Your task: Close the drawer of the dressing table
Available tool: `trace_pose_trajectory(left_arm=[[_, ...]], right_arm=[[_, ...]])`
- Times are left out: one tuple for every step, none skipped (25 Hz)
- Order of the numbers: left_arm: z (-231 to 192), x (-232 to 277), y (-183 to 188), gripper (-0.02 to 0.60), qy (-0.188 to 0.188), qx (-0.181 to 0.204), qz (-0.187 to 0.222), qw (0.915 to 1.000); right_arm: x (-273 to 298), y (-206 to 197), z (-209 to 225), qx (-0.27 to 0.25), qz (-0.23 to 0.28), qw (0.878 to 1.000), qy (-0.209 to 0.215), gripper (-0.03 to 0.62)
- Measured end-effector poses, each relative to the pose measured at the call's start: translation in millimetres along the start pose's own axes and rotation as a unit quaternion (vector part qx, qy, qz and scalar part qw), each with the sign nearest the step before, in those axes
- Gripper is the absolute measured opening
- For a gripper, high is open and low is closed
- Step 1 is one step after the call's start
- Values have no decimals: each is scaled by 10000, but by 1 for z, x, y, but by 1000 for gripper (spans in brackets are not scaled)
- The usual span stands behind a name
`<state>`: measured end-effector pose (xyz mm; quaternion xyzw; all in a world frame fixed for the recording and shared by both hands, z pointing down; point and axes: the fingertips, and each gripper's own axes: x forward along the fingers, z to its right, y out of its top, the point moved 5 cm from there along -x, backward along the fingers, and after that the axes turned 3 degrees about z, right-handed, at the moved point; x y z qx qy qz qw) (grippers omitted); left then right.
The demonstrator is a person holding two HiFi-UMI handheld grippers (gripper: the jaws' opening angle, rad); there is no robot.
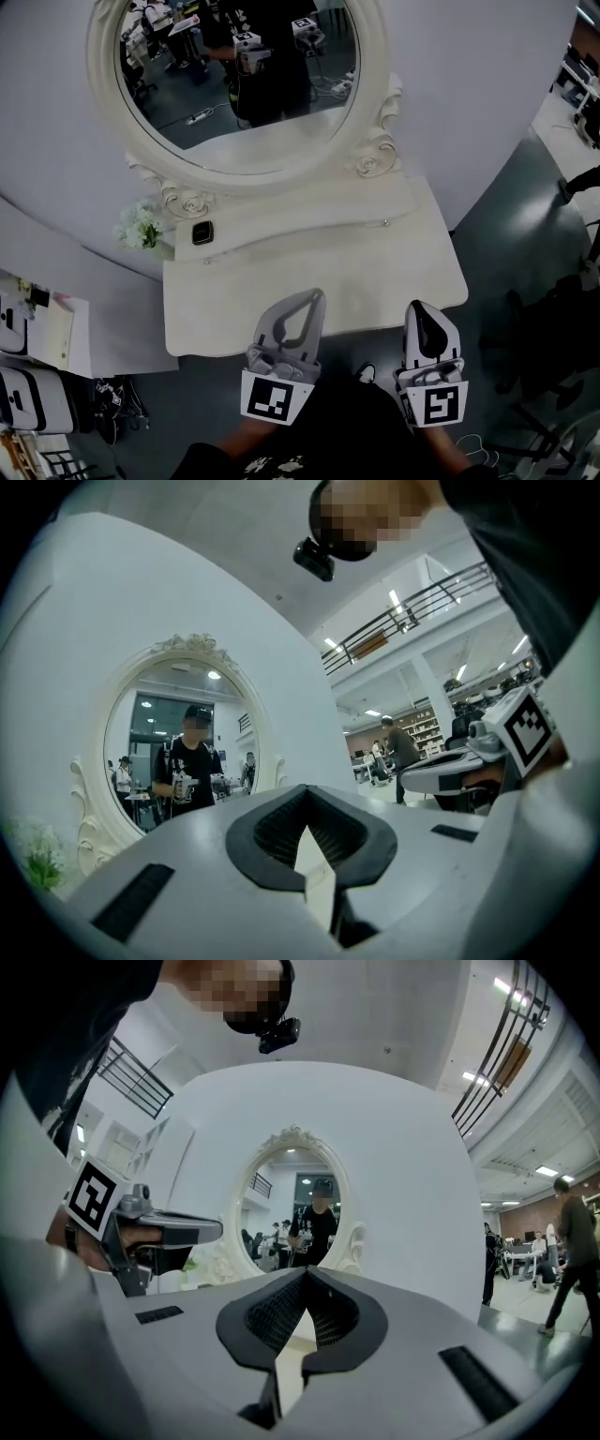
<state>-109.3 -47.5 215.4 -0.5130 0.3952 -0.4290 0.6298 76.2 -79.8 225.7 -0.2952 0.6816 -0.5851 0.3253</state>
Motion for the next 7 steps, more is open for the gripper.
trace_pose_trajectory(left_arm=[[-2,0,-1,2,-9,10,-7,10000],[-3,-1,-2,2,-18,9,-21,10000],[-4,-2,-3,2,-24,5,-39,10000],[-6,-3,-4,2,-27,3,-54,10000],[-8,-4,-5,2,-28,7,-68,10000],[-10,-4,-6,2,-29,18,-82,10000],[-12,-5,-7,2,-29,29,-95,9999]], right_arm=[[2,0,-2,11,8,10000,8,-2],[4,0,-3,10,6,10000,10,-2],[5,-1,-4,-2,-9,10000,8,-2],[7,-1,-6,-20,-34,10000,4,-2],[9,-1,-7,-41,-52,10000,7,-2],[11,-1,-9,-60,-60,10000,19,-2],[13,-1,-10,-78,-62,9999,34,-2]])
